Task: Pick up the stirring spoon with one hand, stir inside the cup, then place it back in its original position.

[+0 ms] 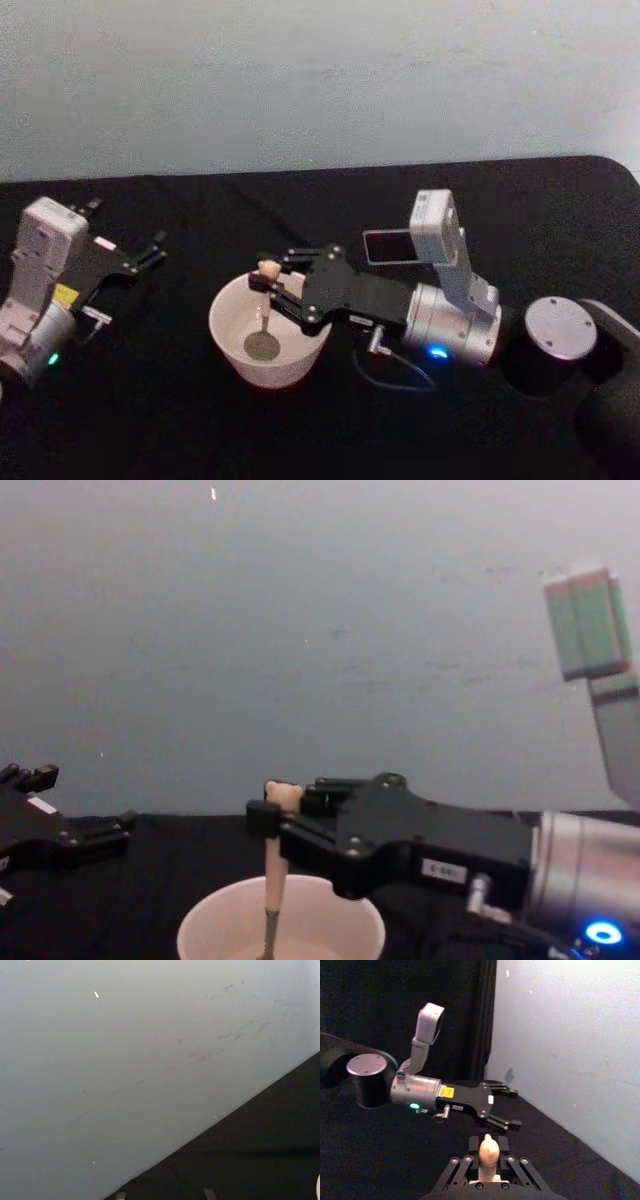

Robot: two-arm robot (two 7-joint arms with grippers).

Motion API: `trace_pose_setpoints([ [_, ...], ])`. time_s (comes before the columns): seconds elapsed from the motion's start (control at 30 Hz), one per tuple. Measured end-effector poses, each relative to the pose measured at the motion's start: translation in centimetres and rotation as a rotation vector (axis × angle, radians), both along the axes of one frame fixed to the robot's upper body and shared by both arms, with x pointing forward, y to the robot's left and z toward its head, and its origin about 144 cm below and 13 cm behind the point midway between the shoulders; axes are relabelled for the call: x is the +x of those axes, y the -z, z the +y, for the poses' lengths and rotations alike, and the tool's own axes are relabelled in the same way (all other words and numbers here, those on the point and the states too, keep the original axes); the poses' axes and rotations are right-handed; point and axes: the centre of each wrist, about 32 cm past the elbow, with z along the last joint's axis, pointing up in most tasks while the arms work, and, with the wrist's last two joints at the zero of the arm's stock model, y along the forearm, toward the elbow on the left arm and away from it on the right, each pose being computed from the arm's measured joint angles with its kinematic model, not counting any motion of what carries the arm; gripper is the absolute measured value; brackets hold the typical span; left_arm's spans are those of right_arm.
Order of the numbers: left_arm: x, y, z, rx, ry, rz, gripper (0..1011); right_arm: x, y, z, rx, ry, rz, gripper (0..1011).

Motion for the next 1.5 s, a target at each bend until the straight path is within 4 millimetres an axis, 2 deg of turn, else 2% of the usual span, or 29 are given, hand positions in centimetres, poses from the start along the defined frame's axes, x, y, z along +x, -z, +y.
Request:
trace_pose_setpoints([
  [0.2, 0.0, 0.0, 0.0, 0.000, 0.000, 0.000, 1001, 0.9, -0.1, 0.3, 0.005, 0.020, -0.008, 214],
  [0.43, 0.0, 0.0, 0.0, 0.000, 0.000, 0.000, 1001, 1.8, -0.1, -0.5, 0.006, 0.066, -0.011, 214],
  [0.73, 0.0, 0.0, 0.0, 0.000, 0.000, 0.000, 1001, 2.0, -0.1, -1.4, 0.004, 0.095, -0.013, 214],
  [1.23, 0.0, 0.0, 0.0, 0.000, 0.000, 0.000, 1002, -0.1, -0.3, -3.0, 0.003, 0.076, -0.008, 214],
  [1.5, 0.0, 0.0, 0.0, 0.000, 0.000, 0.000, 1001, -1.2, -0.2, -2.1, 0.000, 0.022, 0.004, 214],
])
